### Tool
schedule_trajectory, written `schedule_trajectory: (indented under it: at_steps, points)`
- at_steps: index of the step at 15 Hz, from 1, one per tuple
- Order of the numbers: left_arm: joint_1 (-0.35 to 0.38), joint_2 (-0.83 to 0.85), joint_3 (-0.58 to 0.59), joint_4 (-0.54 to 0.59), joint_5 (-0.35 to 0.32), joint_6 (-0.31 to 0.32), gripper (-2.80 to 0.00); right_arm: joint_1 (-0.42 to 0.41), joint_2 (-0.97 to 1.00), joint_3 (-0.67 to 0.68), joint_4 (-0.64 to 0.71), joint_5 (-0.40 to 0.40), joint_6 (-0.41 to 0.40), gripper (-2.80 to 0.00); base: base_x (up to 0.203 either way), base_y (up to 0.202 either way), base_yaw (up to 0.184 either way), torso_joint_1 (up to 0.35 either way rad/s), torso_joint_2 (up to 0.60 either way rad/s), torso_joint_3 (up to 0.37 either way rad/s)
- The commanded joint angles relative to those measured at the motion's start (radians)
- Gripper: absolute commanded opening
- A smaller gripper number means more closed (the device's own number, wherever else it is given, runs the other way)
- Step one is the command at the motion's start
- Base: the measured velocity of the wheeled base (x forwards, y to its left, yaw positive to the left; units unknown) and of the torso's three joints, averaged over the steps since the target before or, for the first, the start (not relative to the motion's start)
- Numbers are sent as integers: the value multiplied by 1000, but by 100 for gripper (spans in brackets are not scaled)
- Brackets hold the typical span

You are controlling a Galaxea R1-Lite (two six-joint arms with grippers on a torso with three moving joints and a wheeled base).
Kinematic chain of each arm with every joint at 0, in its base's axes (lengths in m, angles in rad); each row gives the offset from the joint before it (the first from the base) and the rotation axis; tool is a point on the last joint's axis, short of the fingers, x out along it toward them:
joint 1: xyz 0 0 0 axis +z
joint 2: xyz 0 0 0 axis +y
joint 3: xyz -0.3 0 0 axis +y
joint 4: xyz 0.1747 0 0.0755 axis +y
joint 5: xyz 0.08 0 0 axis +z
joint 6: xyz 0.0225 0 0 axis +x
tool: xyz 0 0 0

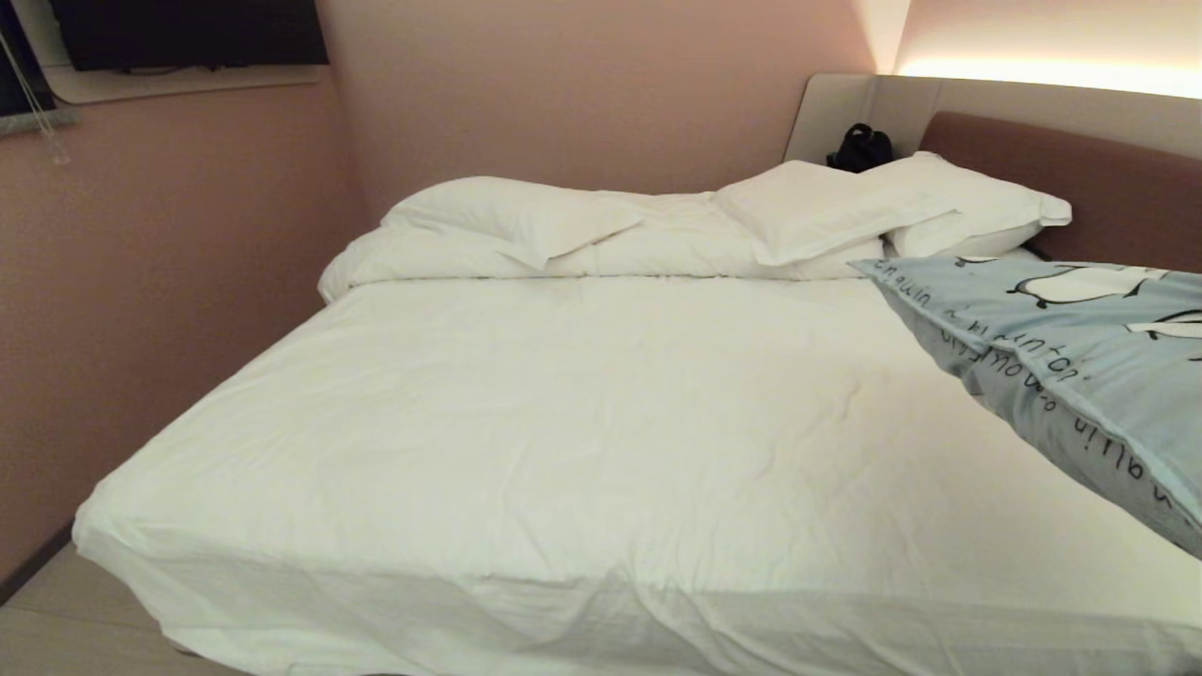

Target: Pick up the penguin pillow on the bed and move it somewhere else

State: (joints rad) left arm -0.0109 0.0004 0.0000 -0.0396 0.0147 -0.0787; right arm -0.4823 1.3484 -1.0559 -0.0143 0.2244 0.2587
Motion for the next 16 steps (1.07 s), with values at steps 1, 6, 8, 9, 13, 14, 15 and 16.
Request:
schedule_trajectory:
  at_steps: [1,6,8,9,13,14,15,16]
  points:
    - [0,0,0,0,1,-1,-280,-7,-47,19,0,0,1,-280,-198,0,0,-2,6,7]
    - [0,0,0,0,1,-1,-280,-41,-77,49,0,-47,-4,-280,-193,0,0,3,4,5]
    - [0,0,0,0,1,0,-280,-58,-88,52,0,-82,-4,-280,-192,0,1,4,3,0]
    - [0,0,0,0,1,0,-280,-66,-102,59,2,-90,-4,-280,-192,0,-3,2,1,7]
    - [0,0,0,0,1,0,-280,-110,-151,91,4,-96,-7,-280,-192,0,1,5,4,7]
    - [0,0,0,0,1,0,-280,-139,-167,95,7,-97,-7,-280,-195,0,2,7,7,2]
    - [0,0,0,0,1,0,-280,-165,-180,100,8,-97,-7,-280,-191,0,1,-6,2,-1]
    - [0,0,0,0,1,0,-280,-192,-189,107,7,-97,-8,-280,-198,0,2,10,6,3]
